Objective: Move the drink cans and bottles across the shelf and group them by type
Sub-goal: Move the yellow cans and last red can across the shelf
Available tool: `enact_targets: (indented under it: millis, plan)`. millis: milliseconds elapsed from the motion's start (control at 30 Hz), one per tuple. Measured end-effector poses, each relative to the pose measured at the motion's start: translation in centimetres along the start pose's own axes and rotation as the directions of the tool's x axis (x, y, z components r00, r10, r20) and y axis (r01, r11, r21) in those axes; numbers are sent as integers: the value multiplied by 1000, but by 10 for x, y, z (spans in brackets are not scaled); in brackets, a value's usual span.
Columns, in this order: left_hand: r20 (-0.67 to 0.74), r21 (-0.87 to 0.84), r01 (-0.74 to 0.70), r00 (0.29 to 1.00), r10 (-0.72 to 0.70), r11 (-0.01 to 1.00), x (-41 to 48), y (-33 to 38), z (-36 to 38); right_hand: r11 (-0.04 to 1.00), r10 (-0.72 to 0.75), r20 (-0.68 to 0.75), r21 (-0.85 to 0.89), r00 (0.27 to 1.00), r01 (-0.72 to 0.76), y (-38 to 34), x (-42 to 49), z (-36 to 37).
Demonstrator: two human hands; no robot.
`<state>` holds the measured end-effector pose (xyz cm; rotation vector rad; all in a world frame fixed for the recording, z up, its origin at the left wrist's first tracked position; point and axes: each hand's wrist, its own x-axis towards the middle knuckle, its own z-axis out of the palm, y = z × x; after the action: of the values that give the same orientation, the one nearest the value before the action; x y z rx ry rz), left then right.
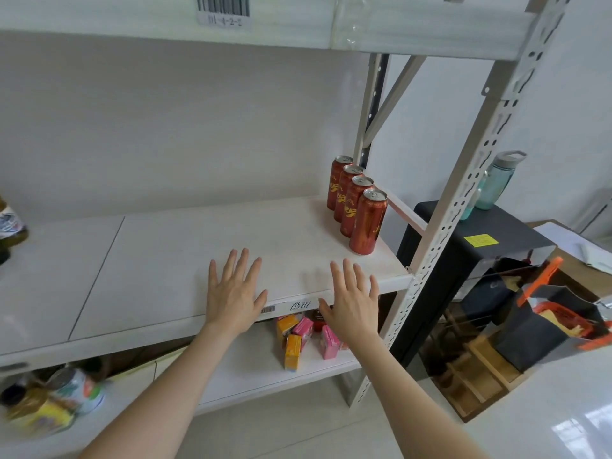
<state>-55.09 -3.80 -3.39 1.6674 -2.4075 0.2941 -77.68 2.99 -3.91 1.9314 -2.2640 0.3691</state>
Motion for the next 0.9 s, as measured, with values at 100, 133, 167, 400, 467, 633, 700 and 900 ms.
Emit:
enact_targets:
  millis: [100, 133, 167, 400, 467, 633, 700, 900]
  plan:
    - [0, -5, -2, 1000, 2, 1000, -36, -20, -8, 1000, -12, 16, 27, 1000, 12, -30, -24, -5]
    - [4, -9, 6, 1000, -6, 1000, -47, -27, -10, 999, -19, 21, 30, 1000, 18, -39, -30, -7]
    - [13, -5, 14, 1000, -14, 1000, -58, -34, -13, 999, -24, 26, 32, 999, 23, -49, -36, -8]
    - [-14, -24, 72, 997, -72, 997, -122, -96, -29, 998, -54, 14, 45, 998, 53, -128, -68, -18]
    - [-32, -19, 75, 997, -76, 997, -136, -120, -33, 997, -63, 0, 40, 998, 63, -155, -73, -20]
    - [-11, 36, 73, 997, -73, 997, -165, -195, -41, 996, -65, -11, 55, 998, 65, -234, -91, -21]
    - [4, 60, 65, 998, -65, 996, -176, -232, -45, 996, -60, -13, 61, 998, 61, -270, -98, -21]
    - [4, 62, 75, 997, -75, 995, -219, -337, -60, 991, -83, -14, 102, 996, 84, -387, -115, -15]
